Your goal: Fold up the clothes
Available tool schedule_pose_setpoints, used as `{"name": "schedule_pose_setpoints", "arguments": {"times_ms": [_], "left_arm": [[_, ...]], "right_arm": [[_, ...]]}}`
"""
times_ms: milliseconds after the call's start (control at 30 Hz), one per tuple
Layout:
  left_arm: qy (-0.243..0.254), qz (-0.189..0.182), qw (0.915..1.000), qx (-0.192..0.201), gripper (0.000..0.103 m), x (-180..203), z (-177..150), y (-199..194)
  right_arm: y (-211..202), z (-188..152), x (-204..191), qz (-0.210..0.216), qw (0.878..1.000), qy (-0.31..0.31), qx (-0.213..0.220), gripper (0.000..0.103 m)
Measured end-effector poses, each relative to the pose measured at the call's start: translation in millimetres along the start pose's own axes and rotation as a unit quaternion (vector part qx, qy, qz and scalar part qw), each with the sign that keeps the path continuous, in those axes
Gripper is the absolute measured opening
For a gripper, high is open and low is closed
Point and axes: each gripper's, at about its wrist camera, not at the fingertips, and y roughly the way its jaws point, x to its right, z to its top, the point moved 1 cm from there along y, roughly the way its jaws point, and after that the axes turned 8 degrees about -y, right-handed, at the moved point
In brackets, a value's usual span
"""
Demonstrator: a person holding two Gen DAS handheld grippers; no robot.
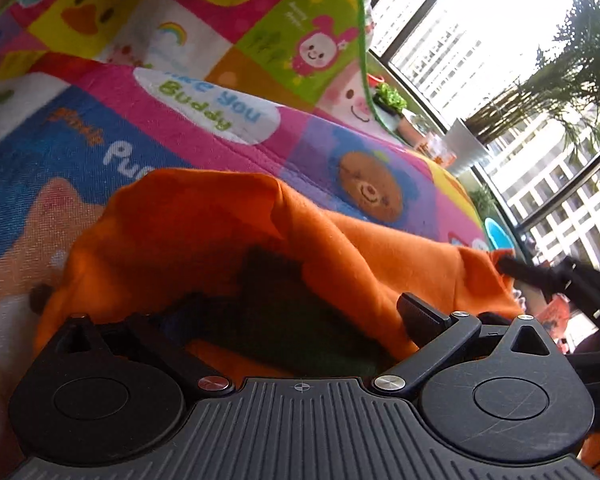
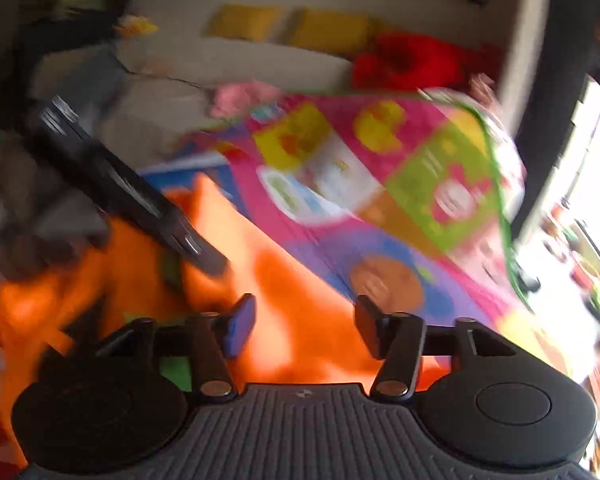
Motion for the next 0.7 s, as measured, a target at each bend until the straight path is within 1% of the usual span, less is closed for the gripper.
{"name": "schedule_pose_setpoints", "arguments": {"times_ms": [33, 100, 167, 233, 267, 300, 333, 367, 400, 433, 467, 500, 567, 633, 700], "left_arm": [[0.002, 0.002, 1.0000, 0.000, 0.103, 0.4, -1.2, -0.4], [0.004, 0.003, 1.0000, -0.001, 0.103, 0.4, -3.3, -3.3], [0.001, -0.001, 1.0000, -0.006, 0.103, -1.9, -5.6, -7.9], [-0.007, -0.011, 0.9999, -0.011, 0.103, -5.9, -8.0, -13.3], [-0.010, -0.016, 0.9997, -0.012, 0.103, -8.0, -8.9, -16.9], [-0.012, -0.019, 0.9997, -0.011, 0.103, -9.9, -9.4, -20.8], [-0.013, -0.024, 0.9996, -0.005, 0.103, -11.6, -9.5, -25.3], [-0.013, -0.029, 0.9995, 0.001, 0.103, -13.3, -9.4, -29.8], [-0.017, -0.037, 0.9991, 0.008, 0.103, -14.5, -7.5, -34.2], [-0.021, -0.046, 0.9986, 0.014, 0.103, -15.5, -5.1, -38.6], [-0.023, -0.054, 0.9980, 0.025, 0.103, -14.3, -1.4, -43.7], [-0.025, -0.061, 0.9972, 0.036, 0.103, -12.6, 2.5, -48.9], [-0.013, -0.064, 0.9955, 0.069, 0.103, -3.9, 12.0, -61.4], [0.001, -0.068, 0.9925, 0.101, 0.103, 6.9, 21.6, -73.6], [0.012, -0.066, 0.9906, 0.119, 0.103, 16.3, 29.5, -77.8]], "right_arm": [[8.1, 2.6, -7.2, 0.011, 1.000, -0.017, -0.006, 0.065], [24.6, 7.2, -21.6, 0.030, 0.998, -0.051, -0.018, 0.066], [47.5, 0.4, -35.8, 0.009, 0.995, -0.090, -0.047, 0.066], [67.3, -10.4, -37.2, -0.011, 0.993, -0.092, -0.070, 0.066], [71.1, -13.2, -32.1, -0.010, 0.995, -0.078, -0.067, 0.066], [71.5, -13.6, -28.1, -0.009, 0.996, -0.066, -0.063, 0.064], [71.7, -12.7, -25.0, -0.015, 0.996, -0.060, -0.064, 0.052], [71.6, -12.5, -23.7, -0.022, 0.996, -0.061, -0.061, 0.037], [72.4, -12.8, -24.9, -0.034, 0.995, -0.070, -0.060, 0.030], [73.9, -14.6, -28.6, -0.055, 0.993, -0.091, -0.056, 0.026], [75.4, -16.4, -32.4, -0.076, 0.989, -0.112, -0.052, 0.023], [77.0, -18.3, -36.2, -0.096, 0.985, -0.134, -0.049, 0.023], [81.9, -23.9, -46.0, -0.118, 0.974, -0.190, -0.046, 0.022], [75.1, -28.8, -59.9, -0.117, 0.965, -0.232, -0.041, 0.022], [67.3, -36.7, -72.2, -0.118, 0.954, -0.273, -0.038, 0.022]]}}
